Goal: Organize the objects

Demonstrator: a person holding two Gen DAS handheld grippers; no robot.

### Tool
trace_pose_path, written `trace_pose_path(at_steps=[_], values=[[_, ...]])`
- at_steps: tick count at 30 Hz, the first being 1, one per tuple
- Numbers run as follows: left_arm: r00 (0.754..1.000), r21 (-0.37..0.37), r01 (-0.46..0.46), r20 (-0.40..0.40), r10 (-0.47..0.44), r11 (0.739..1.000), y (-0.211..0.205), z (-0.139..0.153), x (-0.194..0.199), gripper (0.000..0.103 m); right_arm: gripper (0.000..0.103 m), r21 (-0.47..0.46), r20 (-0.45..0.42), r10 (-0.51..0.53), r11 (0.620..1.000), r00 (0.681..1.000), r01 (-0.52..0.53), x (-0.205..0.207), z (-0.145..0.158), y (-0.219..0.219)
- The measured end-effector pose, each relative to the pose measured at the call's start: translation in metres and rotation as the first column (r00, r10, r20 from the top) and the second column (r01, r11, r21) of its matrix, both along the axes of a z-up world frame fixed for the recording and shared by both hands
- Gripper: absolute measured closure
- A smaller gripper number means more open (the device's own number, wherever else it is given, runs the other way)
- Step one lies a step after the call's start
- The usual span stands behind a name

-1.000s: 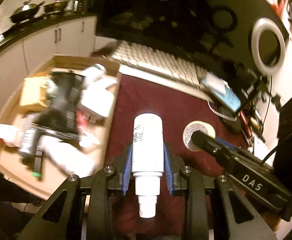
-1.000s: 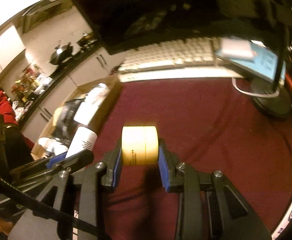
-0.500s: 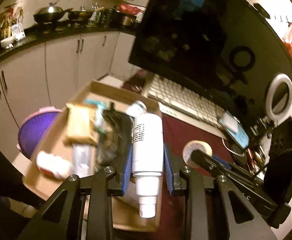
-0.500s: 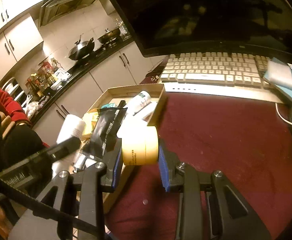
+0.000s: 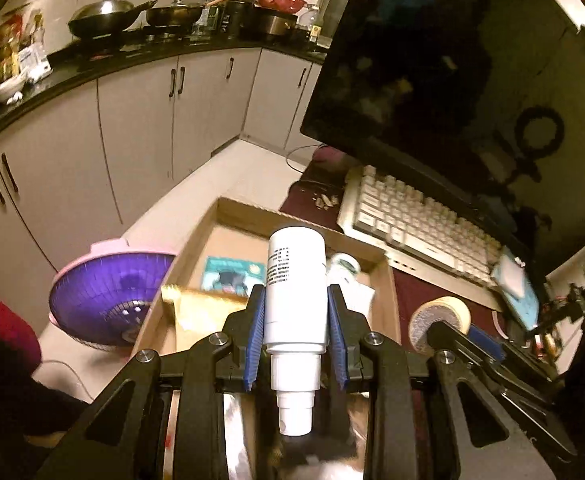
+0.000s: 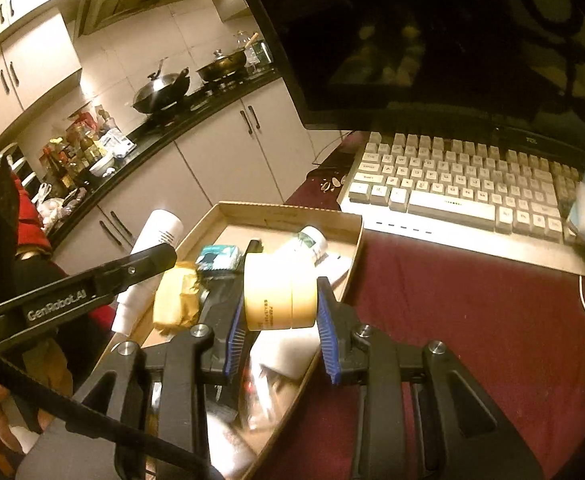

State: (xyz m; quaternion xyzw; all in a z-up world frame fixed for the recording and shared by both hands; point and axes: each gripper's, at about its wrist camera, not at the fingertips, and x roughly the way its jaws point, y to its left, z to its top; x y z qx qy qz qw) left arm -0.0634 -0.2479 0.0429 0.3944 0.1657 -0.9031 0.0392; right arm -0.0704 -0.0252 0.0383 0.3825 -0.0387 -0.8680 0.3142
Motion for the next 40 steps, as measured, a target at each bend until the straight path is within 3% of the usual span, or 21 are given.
trace_pose_path(at_steps=[10, 23, 26, 27, 29, 30, 31, 32, 34, 36, 38, 40], values=[[0.997, -0.048, 0.001, 0.082, 0.003, 0.999, -0.009, -0.026, -0.039, 0.078, 0.073, 0.053, 0.039, -0.021, 0.998, 0.999, 0.019, -0.028, -0.023, -0.023], [0.988, -0.095, 0.017, 0.154, -0.002, 0.995, -0.007, -0.048, -0.055, 0.078, 0.073, 0.117, 0.076, -0.043, 0.993, 0.996, 0.034, -0.039, -0.044, -0.035], [0.987, -0.149, 0.035, 0.163, -0.011, 0.988, 0.000, -0.051, -0.053, 0.077, 0.073, 0.113, 0.081, -0.040, 0.993, 0.996, 0.031, -0.038, -0.046, -0.035], [0.987, -0.187, 0.028, 0.164, 0.003, 0.982, 0.003, -0.050, -0.050, 0.075, 0.073, 0.097, 0.083, -0.030, 0.995, 0.996, 0.022, -0.037, -0.045, -0.034], [0.987, -0.267, -0.006, 0.154, 0.048, 0.964, 0.009, -0.046, -0.040, 0.054, 0.066, 0.070, 0.080, -0.033, 0.997, 0.996, 0.027, -0.033, -0.042, -0.030], [0.989, -0.309, -0.026, 0.128, 0.068, 0.951, 0.012, -0.041, -0.032, 0.039, 0.045, 0.066, 0.075, -0.038, 0.997, 0.996, 0.033, -0.030, -0.040, -0.029], [0.992, -0.335, -0.045, 0.096, 0.081, 0.941, 0.013, -0.036, -0.025, 0.037, 0.034, 0.062, 0.065, -0.046, 0.997, 0.997, 0.042, -0.026, -0.037, -0.026], [0.994, -0.351, -0.066, 0.059, 0.092, 0.934, 0.014, -0.031, -0.016, 0.036, 0.034, 0.060, 0.054, -0.051, 0.997, 0.997, 0.047, -0.021, -0.034, -0.024], [0.995, -0.361, -0.083, 0.018, 0.096, 0.929, 0.017, -0.024, -0.004, 0.019, 0.034, 0.063, 0.045, -0.043, 0.997, 0.998, 0.040, -0.011, -0.030, -0.022], [0.996, -0.366, -0.077, 0.012, 0.087, 0.928, 0.022, -0.021, 0.008, 0.017, 0.034, 0.064, 0.032, -0.042, 0.997, 0.999, 0.040, 0.001, -0.025, -0.018], [0.995, -0.376, -0.097, -0.010, 0.100, 0.922, 0.026, -0.019, 0.023, 0.008, 0.034, 0.094, 0.007, -0.035, 0.995, 0.999, 0.034, 0.016, -0.020, -0.015], [0.993, -0.379, -0.115, -0.015, 0.118, 0.918, 0.028, -0.019, 0.036, 0.008, 0.034, 0.127, -0.011, -0.033, 0.991, 0.999, 0.034, 0.031, -0.018, -0.011]])
